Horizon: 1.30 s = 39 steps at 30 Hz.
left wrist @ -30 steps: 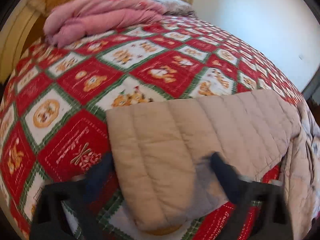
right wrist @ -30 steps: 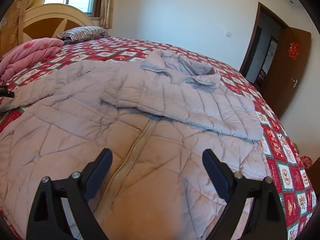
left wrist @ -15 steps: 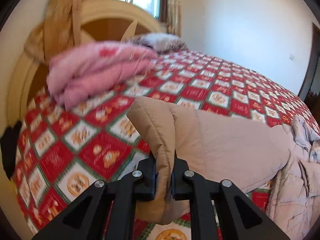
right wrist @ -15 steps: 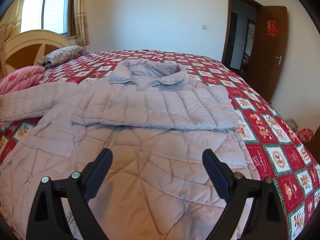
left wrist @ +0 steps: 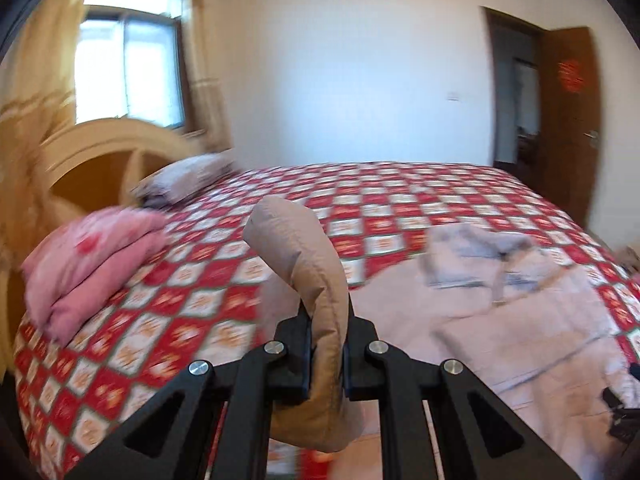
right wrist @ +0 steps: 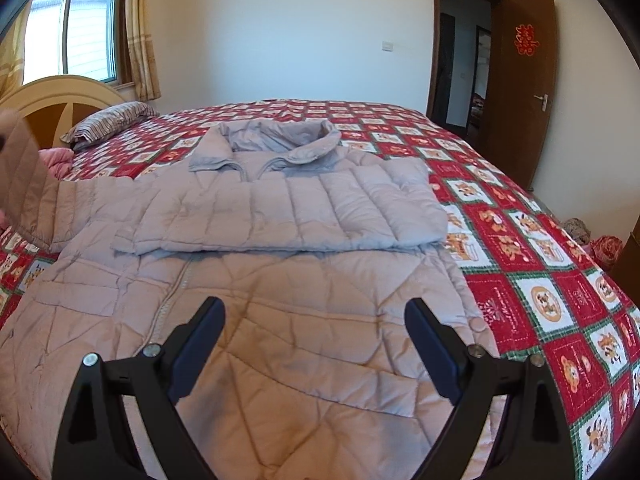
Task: Fold large clothes
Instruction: 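Grasp the other sleeve cuff with the left gripper and lift it, then lay the sleeve across the jacket body with the left gripper and release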
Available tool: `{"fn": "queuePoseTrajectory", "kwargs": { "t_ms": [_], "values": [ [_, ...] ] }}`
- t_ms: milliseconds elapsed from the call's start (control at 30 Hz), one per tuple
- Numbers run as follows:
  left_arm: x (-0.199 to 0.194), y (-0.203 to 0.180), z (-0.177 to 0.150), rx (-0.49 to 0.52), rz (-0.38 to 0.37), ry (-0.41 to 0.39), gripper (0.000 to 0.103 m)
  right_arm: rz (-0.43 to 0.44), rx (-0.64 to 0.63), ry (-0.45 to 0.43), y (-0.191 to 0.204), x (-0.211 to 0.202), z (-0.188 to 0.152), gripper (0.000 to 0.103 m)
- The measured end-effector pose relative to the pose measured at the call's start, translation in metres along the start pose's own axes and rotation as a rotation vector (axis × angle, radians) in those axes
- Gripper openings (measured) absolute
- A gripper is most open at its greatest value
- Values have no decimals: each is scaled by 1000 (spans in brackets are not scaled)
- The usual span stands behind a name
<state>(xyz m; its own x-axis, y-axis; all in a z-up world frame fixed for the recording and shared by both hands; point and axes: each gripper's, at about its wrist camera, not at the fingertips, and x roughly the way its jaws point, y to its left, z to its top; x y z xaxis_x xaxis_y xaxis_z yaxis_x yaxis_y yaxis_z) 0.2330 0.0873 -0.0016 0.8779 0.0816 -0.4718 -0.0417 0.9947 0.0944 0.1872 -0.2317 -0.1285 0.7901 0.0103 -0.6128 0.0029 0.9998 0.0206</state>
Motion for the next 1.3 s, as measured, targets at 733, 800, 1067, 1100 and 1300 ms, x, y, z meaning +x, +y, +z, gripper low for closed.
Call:
{"fn": "queuePoseTrajectory", "kwargs": {
  "t_ms": [733,800,1067,1100,1300],
  "values": [
    [14,-199,-14,123,-176,-55,87,-18,118,81,-58,13,-27,93],
    [17,-183,-17,118,-145,-64,87,-15,106,83,-55,12,-23,93],
    [77,-85,-59,34,106,86,87,106,137,67,-26,9,17,93],
    [88,-68,-69,6,140,124,87,130,145,71,-20,12,23,93],
    [126,-10,-124,-132,224,282,87,235,198,168,24,61,46,85]
  ]
}}
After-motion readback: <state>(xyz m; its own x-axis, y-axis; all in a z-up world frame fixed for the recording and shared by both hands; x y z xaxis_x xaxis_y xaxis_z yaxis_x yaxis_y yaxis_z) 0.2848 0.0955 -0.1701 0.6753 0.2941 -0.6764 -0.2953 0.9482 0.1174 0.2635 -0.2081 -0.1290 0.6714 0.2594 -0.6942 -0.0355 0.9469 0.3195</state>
